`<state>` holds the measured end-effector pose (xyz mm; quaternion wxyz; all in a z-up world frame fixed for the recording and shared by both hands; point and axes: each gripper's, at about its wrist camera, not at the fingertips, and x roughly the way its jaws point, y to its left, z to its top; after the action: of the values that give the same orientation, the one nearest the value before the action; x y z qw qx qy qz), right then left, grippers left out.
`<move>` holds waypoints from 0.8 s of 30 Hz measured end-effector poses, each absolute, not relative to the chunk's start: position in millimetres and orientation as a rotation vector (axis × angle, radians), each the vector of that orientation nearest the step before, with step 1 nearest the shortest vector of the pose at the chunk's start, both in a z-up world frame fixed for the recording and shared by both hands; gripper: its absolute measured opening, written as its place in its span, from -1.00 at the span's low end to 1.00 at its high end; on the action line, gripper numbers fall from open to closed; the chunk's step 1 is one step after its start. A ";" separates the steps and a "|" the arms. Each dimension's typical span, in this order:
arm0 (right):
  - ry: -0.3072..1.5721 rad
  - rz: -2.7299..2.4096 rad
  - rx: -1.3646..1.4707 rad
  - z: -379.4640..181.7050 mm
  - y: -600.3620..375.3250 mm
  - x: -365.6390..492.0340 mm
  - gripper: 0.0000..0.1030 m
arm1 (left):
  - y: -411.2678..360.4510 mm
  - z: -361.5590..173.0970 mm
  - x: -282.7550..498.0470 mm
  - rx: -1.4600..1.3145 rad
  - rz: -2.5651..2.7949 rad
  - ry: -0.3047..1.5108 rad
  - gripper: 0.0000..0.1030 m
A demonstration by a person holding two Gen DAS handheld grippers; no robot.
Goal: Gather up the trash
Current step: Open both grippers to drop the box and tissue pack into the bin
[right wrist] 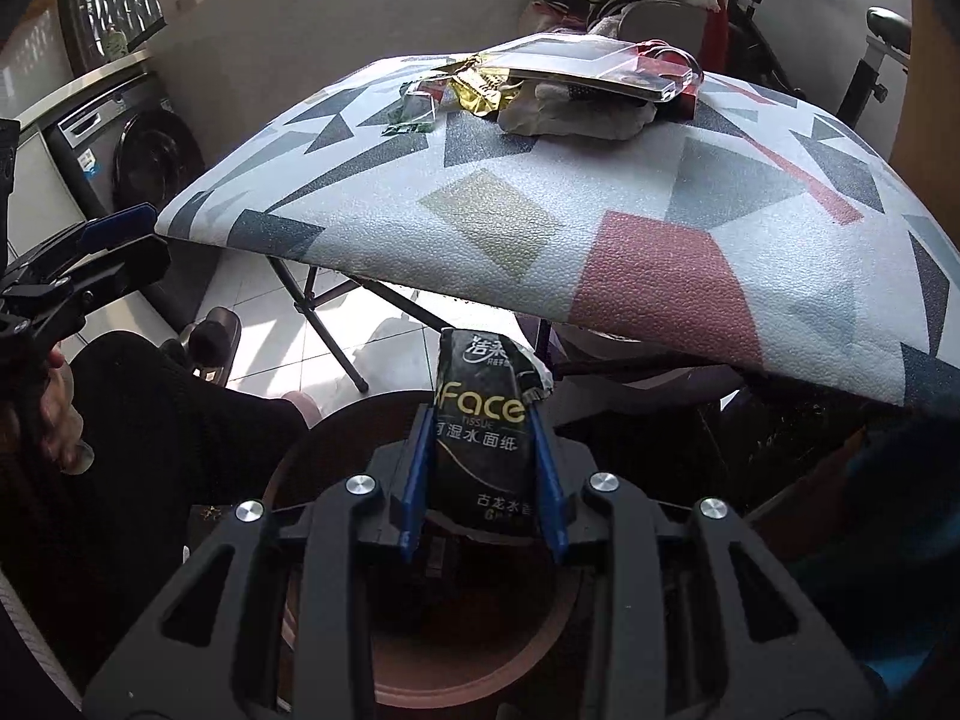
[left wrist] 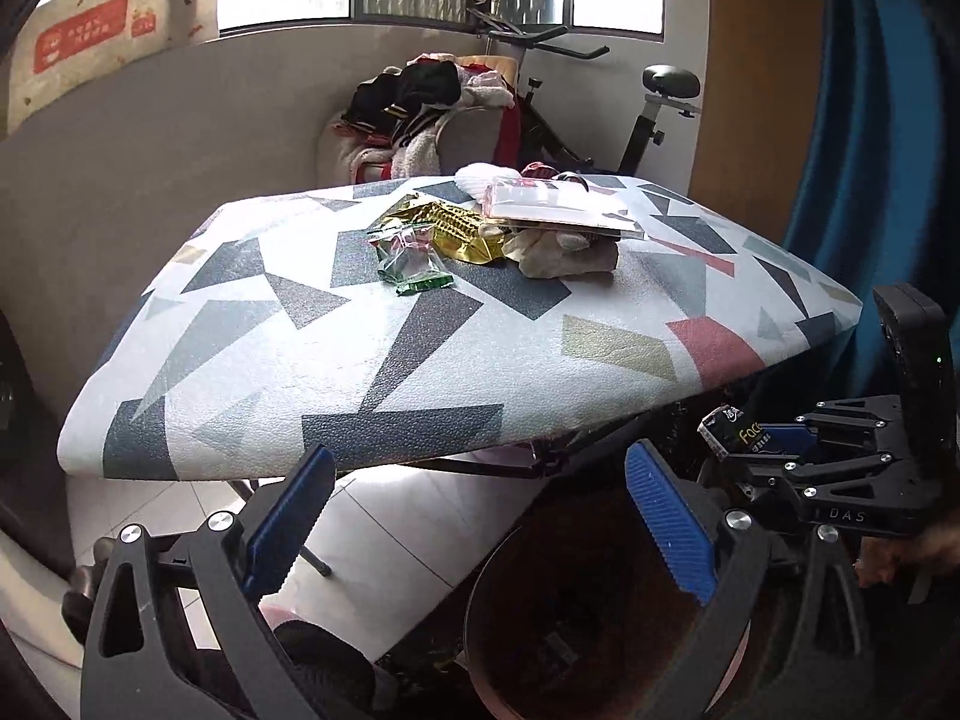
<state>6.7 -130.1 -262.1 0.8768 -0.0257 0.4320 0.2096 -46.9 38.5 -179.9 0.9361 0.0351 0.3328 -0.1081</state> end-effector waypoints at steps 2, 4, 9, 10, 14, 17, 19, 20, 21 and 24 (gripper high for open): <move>0.912 0.445 -0.070 -264.7 -126.5 6.5 -0.34 | 41.4 -182.1 -44.8 0.061 -0.198 0.687 0.85; 0.919 0.452 -0.084 -266.4 -123.5 5.8 -0.33 | 42.8 -184.1 -43.2 0.054 -0.192 0.696 0.85; 0.929 0.460 -0.099 -269.0 -120.2 5.2 -0.28 | 40.3 -186.6 -43.3 0.064 -0.197 0.702 0.85; 0.931 0.460 -0.100 -269.3 -120.2 5.6 -0.26 | 39.7 -186.9 -43.3 0.067 -0.199 0.702 0.85; 0.936 0.447 -0.109 -270.1 -119.7 7.4 -0.11 | 38.7 -187.4 -43.4 0.069 -0.199 0.703 0.85; 0.931 0.433 -0.115 -270.1 -119.8 7.2 0.22 | 38.2 -187.7 -43.4 0.069 -0.198 0.703 0.85; 0.922 0.421 -0.112 -269.2 -121.2 7.2 0.46 | 38.3 -187.8 -43.3 0.070 -0.198 0.703 0.85; 0.918 0.414 -0.109 -268.5 -122.1 7.5 0.58 | 38.1 -187.8 -43.5 0.070 -0.197 0.703 0.85; 0.915 0.408 -0.104 -268.0 -123.6 7.7 0.66 | 38.2 -188.2 -43.3 0.070 -0.197 0.703 0.85; 0.916 0.401 -0.083 -267.3 -127.9 9.5 0.80 | 38.3 -188.4 -43.3 0.070 -0.197 0.703 0.85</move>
<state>9.5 -127.9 -267.3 0.8767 -0.0399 0.4391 0.1921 -43.3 38.3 -188.4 0.9334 0.0341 0.3439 -0.0963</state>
